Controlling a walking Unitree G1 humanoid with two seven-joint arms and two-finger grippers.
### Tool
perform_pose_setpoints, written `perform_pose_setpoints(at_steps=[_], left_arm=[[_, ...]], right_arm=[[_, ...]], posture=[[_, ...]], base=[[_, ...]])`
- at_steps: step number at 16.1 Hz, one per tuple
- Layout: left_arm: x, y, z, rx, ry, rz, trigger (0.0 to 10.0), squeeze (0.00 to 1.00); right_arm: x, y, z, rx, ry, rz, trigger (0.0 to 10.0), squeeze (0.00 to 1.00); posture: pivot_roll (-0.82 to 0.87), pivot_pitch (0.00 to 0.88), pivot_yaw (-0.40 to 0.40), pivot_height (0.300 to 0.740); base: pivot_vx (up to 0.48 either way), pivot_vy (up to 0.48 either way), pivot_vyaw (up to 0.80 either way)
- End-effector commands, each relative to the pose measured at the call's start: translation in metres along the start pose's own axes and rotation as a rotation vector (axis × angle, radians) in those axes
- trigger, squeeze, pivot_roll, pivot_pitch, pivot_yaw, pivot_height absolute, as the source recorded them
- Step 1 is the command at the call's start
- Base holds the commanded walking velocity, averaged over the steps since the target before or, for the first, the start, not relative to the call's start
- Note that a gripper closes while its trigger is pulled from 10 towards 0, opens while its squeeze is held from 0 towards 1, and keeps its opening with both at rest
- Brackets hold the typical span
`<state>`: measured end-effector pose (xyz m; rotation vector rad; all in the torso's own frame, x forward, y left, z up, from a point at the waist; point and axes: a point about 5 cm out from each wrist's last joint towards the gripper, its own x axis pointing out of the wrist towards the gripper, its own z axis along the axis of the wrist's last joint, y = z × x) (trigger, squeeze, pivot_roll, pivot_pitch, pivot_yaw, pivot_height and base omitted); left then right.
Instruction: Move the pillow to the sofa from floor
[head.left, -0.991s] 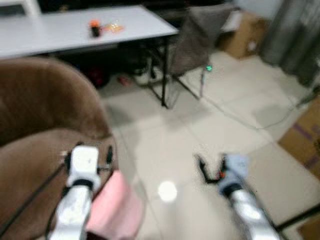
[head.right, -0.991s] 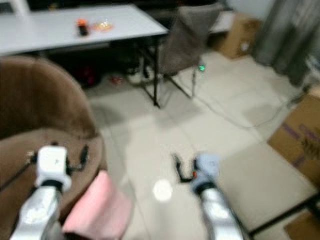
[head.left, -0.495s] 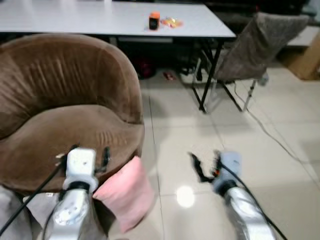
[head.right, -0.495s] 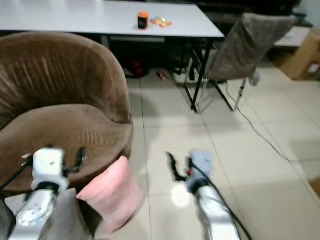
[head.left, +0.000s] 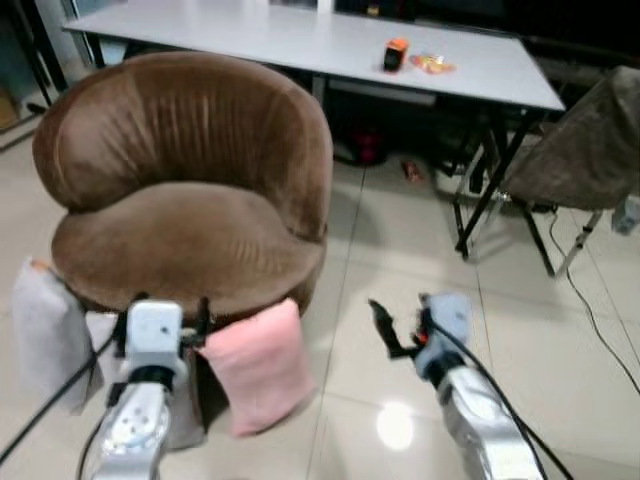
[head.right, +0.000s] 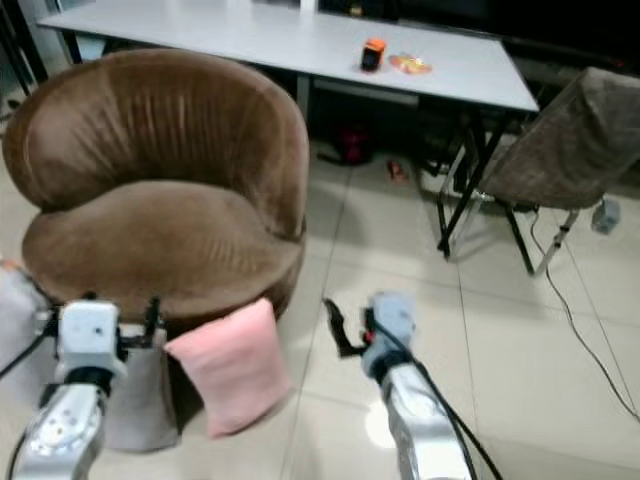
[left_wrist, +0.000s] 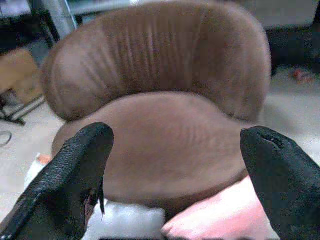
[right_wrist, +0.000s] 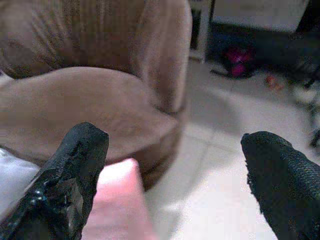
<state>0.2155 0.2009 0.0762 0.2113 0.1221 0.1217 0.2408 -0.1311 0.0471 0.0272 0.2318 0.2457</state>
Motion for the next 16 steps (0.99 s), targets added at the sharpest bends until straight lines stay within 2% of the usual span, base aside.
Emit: perform_pose_setpoints(at_steps=[1,2,4,5,9,14,16], left_arm=[[0.001,-0.009,0.005,-0.029,-0.022,-0.029,10.0,0.85],[0.0,-0.009,0.005,-0.024,-0.025,-0.04,10.0,0.87],[-0.002,-0.011,0.005,-0.042,-0.036,-0.067,10.0,0.89],[-0.003,-0.011,0.005,-0.046,-0.036,-0.07,10.0,0.89],[-0.006,-0.013,0.002,-0.046,-0.033,-0.075,10.0,0.88],[-0.009,-0.012,0.001,-0.048,-0.028,-0.072,10.0,0.89],[-0.011,-0.012,0.001,-0.048,-0.028,-0.074,10.0,0.89]], right_arm=[[-0.006,-0.013,-0.003,-0.056,0.018,-0.054,10.0,0.0],[-0.006,-0.012,-0.004,-0.077,0.01,-0.028,10.0,0.0],[-0.009,-0.008,-0.005,-0.007,0.007,0.015,10.0,0.0],[-0.009,-0.008,-0.005,-0.021,0.011,0.016,10.0,0.0],[-0.009,-0.009,-0.008,-0.025,0.018,-0.002,10.0,0.0],[-0.006,-0.012,-0.007,0.011,0.032,-0.012,10.0,0.0],[-0.007,-0.005,-0.006,-0.032,0.019,0.043,10.0,0.0]], posture=[[-0.01,0.0,-0.047,0.74],[-0.01,0.0,-0.047,0.74],[-0.01,0.0,-0.051,0.74],[-0.01,0.0,-0.052,0.74],[0.0,0.0,-0.06,0.74],[0.0,0.0,-0.069,0.74],[0.01,0.0,-0.071,0.74]], base=[[0.0,0.0,0.0],[0.0,0.0,0.0],[0.262,0.0,0.0],[0.345,0.0,0.0],[0.373,0.0,0.8],[0.371,0.0,0.0],[0.373,0.0,0.4]])
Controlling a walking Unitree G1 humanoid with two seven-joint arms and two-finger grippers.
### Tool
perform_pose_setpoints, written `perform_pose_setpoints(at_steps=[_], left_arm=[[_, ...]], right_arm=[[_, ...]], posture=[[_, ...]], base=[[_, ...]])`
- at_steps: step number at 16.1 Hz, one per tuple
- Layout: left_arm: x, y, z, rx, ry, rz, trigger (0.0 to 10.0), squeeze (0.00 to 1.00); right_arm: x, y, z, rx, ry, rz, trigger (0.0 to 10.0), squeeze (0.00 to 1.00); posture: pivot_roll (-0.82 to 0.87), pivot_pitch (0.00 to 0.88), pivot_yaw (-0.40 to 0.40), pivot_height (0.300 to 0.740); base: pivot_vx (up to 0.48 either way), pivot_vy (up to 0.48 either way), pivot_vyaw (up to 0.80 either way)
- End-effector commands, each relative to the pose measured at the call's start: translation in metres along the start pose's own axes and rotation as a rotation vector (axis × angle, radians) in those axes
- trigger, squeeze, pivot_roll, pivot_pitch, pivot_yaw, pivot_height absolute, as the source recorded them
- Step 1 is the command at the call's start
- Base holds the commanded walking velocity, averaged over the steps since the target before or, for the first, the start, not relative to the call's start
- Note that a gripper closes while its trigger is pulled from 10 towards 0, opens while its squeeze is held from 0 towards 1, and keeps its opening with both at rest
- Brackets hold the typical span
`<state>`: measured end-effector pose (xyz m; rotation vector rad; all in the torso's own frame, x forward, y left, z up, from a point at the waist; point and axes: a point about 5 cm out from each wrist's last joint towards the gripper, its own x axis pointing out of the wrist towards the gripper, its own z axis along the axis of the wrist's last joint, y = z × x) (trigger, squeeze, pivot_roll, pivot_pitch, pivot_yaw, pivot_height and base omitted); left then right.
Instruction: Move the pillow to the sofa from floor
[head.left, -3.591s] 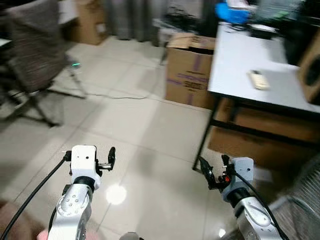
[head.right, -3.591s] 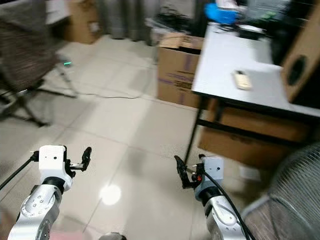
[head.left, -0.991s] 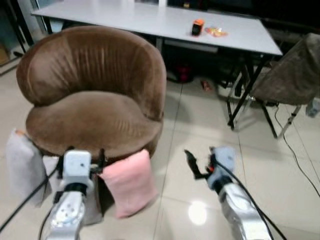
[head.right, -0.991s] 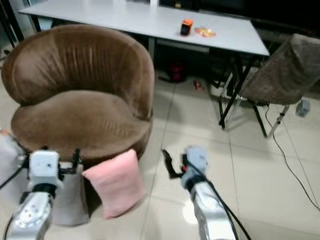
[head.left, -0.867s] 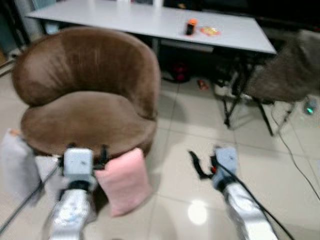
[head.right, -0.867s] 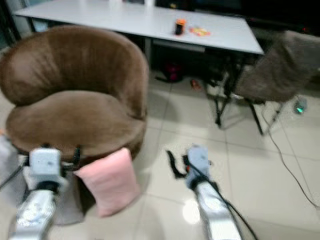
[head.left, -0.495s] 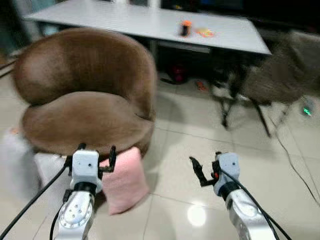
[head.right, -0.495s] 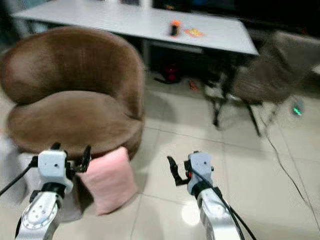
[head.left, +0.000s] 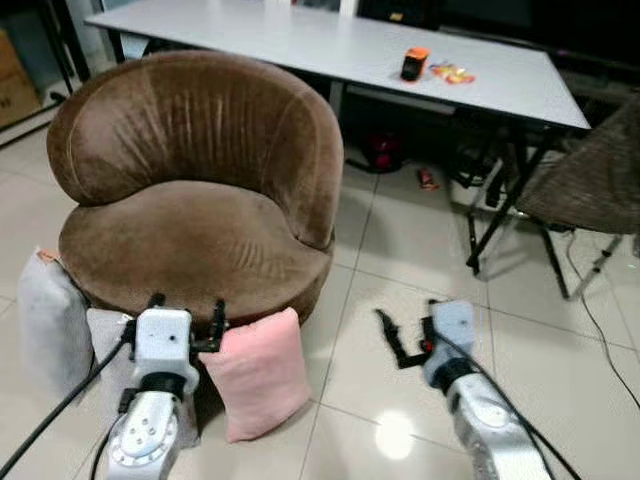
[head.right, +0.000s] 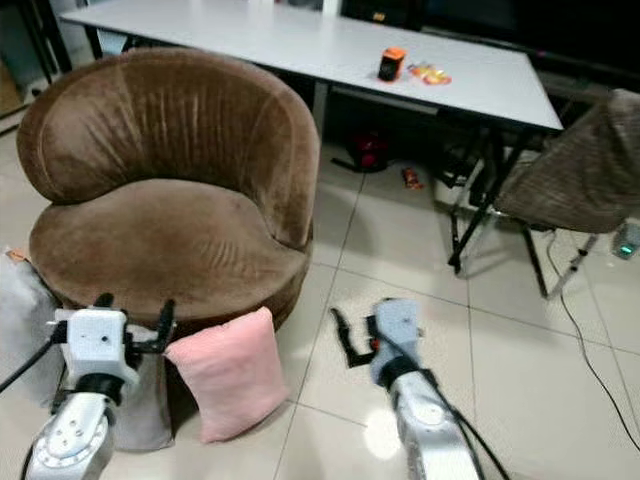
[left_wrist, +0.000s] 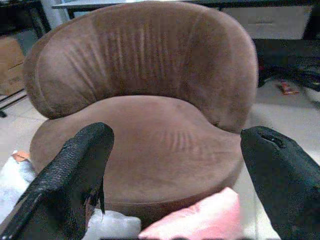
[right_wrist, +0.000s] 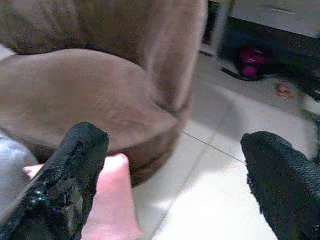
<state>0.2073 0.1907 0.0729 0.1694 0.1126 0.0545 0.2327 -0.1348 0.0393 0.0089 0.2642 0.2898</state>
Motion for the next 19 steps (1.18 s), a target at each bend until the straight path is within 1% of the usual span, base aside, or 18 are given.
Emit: perform_pose_setpoints(at_steps=[1,2,4,7,9,11,13,16,17,18,19], left_arm=[[-0.002,-0.002,0.003,-0.006,-0.012,-0.006,10.0,0.89],[-0.003,-0.003,0.003,-0.004,-0.012,-0.007,10.0,0.89],[-0.005,-0.002,0.002,0.004,-0.008,-0.006,10.0,0.88],[-0.007,-0.001,0.001,0.015,-0.002,-0.006,10.0,0.88],[-0.007,-0.001,0.0,0.022,0.001,-0.011,10.0,0.88],[-0.004,0.0,0.002,0.031,-0.001,-0.011,10.0,0.88],[0.0,0.002,0.006,0.044,-0.011,-0.011,10.0,0.88],[0.006,0.002,0.02,0.062,-0.04,0.004,10.0,0.84],[0.009,0.003,0.027,0.064,-0.049,0.005,10.0,0.78],[0.007,0.006,0.028,0.078,-0.045,0.0,10.0,0.8],[0.007,0.008,0.03,0.072,-0.05,-0.002,10.0,0.8]], right_arm=[[0.0,-0.001,0.004,-0.008,-0.016,0.012,10.0,0.0],[-0.001,-0.002,0.004,-0.003,-0.015,0.011,10.0,0.0],[-0.001,-0.004,0.002,0.027,-0.008,-0.003,10.0,0.0],[-0.003,-0.003,0.001,0.025,-0.004,0.007,10.0,0.0],[-0.001,-0.001,0.001,0.029,-0.002,0.018,10.0,0.0],[0.004,0.001,0.002,0.025,0.0,0.03,10.0,0.0],[0.009,0.001,0.006,0.023,-0.008,0.036,10.0,0.0],[0.014,-0.004,0.017,0.049,-0.019,0.05,10.0,0.0],[0.017,-0.007,0.023,0.033,-0.025,0.066,10.0,0.0],[0.019,-0.008,0.022,0.023,-0.013,0.077,10.0,0.0],[0.02,-0.008,0.021,0.032,-0.008,0.077,10.0,0.0]], posture=[[0.01,0.0,-0.072,0.74],[0.01,0.0,-0.072,0.74],[0.01,0.0,-0.073,0.74],[0.01,0.0,-0.066,0.74],[0.02,0.0,-0.064,0.74],[0.02,0.0,-0.062,0.74],[0.03,0.0,-0.062,0.74],[0.04,0.0,-0.085,0.74],[0.04,0.0,-0.101,0.74],[0.05,0.0,-0.104,0.74],[0.05,0.0,-0.102,0.74]], base=[[0.375,0.0,0.8],[0.371,0.0,0.8],[0.349,0.0,0.0],[0.32,0.0,0.0],[0.306,0.0,0.0],[0.3,0.0,0.0],[0.257,0.0,0.0],[0.0,0.0,0.0],[0.0,0.0,0.0],[0.0,0.0,0.8],[0.0,0.0,0.8]])
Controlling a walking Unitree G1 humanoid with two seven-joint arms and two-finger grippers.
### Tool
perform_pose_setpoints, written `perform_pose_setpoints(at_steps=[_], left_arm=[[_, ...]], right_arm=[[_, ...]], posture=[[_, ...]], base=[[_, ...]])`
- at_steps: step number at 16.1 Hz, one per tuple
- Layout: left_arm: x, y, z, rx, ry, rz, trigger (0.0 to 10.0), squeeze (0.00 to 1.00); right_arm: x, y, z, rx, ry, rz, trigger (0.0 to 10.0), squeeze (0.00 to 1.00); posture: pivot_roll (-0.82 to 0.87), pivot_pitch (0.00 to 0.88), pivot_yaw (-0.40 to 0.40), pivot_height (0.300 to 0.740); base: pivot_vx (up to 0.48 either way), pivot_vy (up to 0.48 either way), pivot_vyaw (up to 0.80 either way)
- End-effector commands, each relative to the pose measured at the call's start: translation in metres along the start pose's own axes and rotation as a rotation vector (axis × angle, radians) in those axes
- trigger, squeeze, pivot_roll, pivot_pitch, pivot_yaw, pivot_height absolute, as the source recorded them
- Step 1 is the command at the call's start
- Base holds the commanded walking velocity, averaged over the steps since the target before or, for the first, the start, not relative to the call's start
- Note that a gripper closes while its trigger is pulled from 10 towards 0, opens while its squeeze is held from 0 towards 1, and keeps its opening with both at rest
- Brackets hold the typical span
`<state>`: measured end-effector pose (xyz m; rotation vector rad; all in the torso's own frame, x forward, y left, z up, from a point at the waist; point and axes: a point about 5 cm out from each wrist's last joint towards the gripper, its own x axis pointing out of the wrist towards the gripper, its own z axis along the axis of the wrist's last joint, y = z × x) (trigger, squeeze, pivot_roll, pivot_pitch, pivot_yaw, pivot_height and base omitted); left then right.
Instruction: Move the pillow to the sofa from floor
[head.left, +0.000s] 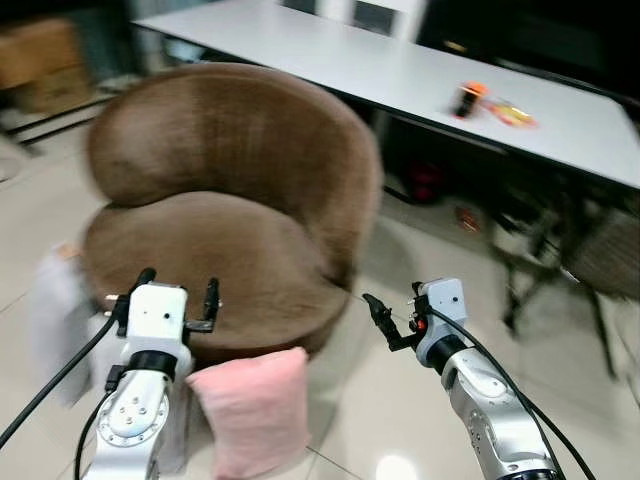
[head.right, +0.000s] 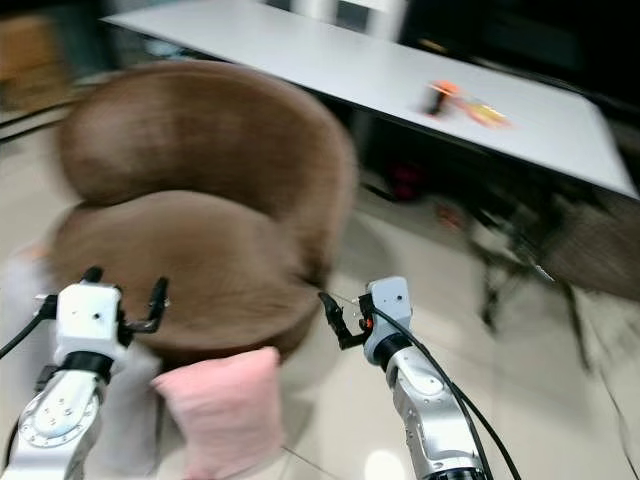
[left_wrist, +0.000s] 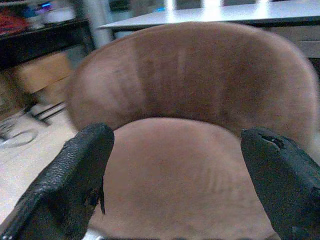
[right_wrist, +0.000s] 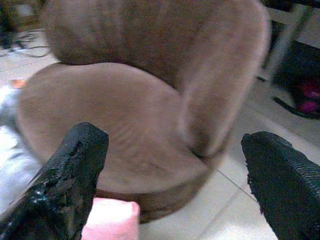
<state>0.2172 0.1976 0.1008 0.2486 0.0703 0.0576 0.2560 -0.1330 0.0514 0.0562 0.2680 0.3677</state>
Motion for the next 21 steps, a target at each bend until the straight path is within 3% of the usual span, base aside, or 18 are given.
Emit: perform_pose_setpoints(at_steps=[1,6,8,11,13,17,21], left_arm=[[0.0,-0.001,0.004,-0.015,-0.008,-0.012,10.0,0.81],[-0.007,-0.003,-0.01,-0.033,0.037,0.0,10.0,0.81],[-0.001,-0.001,-0.011,-0.018,0.031,0.048,10.0,0.78],[0.006,-0.006,-0.009,-0.022,0.007,0.035,10.0,0.77],[0.004,-0.008,-0.006,-0.043,-0.015,0.018,10.0,0.8],[0.002,-0.007,-0.007,-0.054,-0.019,0.012,10.0,0.82],[-0.001,-0.003,-0.012,-0.017,0.008,0.044,10.0,0.7]], right_arm=[[0.001,-0.001,0.004,0.007,-0.004,0.006,10.0,0.0],[-0.004,-0.004,-0.002,0.033,0.008,-0.054,10.0,0.0],[-0.005,-0.006,-0.002,0.049,-0.008,-0.07,10.0,0.0],[-0.005,-0.011,0.001,0.042,-0.021,-0.091,10.0,0.0],[-0.006,-0.007,0.002,-0.012,-0.021,-0.06,10.0,0.0],[-0.006,-0.005,0.0,0.013,-0.021,-0.056,10.0,0.0],[-0.01,-0.006,-0.003,0.007,-0.013,-0.075,10.0,0.0]], posture=[[0.05,0.0,-0.102,0.74],[0.03,0.0,-0.082,0.74],[0.02,0.0,-0.073,0.74],[0.0,0.0,-0.063,0.74],[0.0,0.0,-0.066,0.74],[0.01,0.0,-0.069,0.74],[0.01,0.0,-0.068,0.74]], base=[[0.0,0.0,0.8],[0.212,0.0,0.27],[0.0,0.0,0.0],[0.0,0.0,0.0],[0.0,0.0,0.66],[0.365,0.0,0.4],[0.083,0.0,0.0]])
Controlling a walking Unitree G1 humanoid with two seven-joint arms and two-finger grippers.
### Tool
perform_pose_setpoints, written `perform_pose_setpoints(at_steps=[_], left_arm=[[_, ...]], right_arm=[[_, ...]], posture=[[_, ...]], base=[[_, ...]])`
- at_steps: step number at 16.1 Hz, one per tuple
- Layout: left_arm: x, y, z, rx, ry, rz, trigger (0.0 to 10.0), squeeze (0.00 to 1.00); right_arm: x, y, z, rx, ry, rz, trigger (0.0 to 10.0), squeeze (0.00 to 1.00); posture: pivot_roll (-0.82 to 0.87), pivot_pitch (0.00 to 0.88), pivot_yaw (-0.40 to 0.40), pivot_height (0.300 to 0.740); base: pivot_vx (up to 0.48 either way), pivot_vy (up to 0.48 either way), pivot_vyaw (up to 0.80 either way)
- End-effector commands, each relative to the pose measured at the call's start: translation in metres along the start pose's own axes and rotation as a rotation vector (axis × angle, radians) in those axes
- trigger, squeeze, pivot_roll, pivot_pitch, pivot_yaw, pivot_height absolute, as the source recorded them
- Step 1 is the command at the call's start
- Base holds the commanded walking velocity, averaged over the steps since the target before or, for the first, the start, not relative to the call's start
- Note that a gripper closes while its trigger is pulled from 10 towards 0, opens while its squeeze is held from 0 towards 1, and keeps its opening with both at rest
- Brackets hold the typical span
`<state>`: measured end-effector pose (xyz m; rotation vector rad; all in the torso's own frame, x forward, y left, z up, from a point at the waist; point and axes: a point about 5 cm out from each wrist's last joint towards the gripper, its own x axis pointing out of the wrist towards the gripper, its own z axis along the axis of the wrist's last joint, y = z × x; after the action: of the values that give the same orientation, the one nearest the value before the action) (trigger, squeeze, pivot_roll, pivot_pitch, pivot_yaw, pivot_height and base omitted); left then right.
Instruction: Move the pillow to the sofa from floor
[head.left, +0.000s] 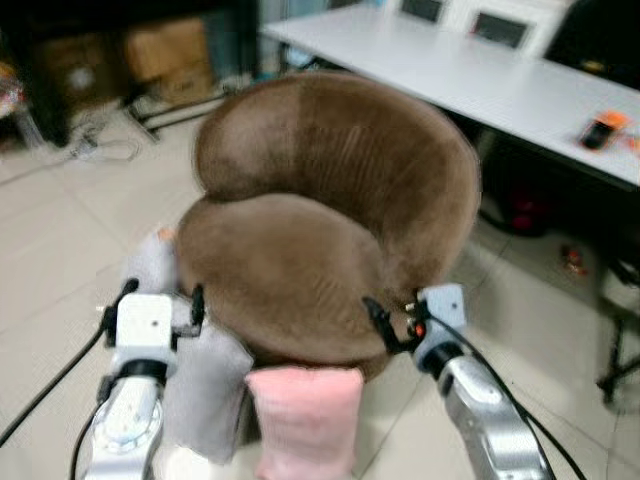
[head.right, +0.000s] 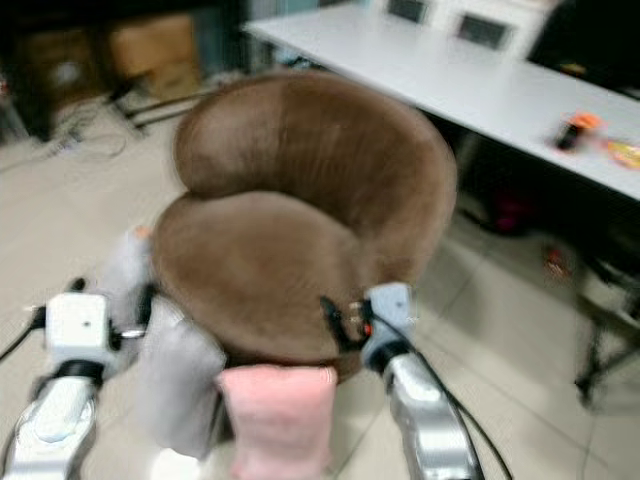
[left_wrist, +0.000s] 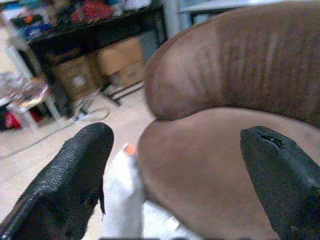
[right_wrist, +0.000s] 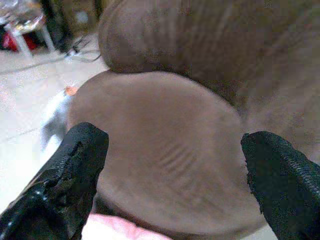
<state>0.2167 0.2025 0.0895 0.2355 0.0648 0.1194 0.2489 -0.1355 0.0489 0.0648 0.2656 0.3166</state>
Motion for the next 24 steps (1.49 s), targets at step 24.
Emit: perform_pose_setpoints(at_steps=[24], left_arm=[[0.0,-0.009,-0.002,0.005,-0.015,-0.082,10.0,0.74]], right_arm=[[-0.008,-0.013,-0.017,-0.026,0.098,-0.095,10.0,0.0]], posture=[[0.0,0.0,-0.045,0.645]], base=[[0.16,0.0,0.2]])
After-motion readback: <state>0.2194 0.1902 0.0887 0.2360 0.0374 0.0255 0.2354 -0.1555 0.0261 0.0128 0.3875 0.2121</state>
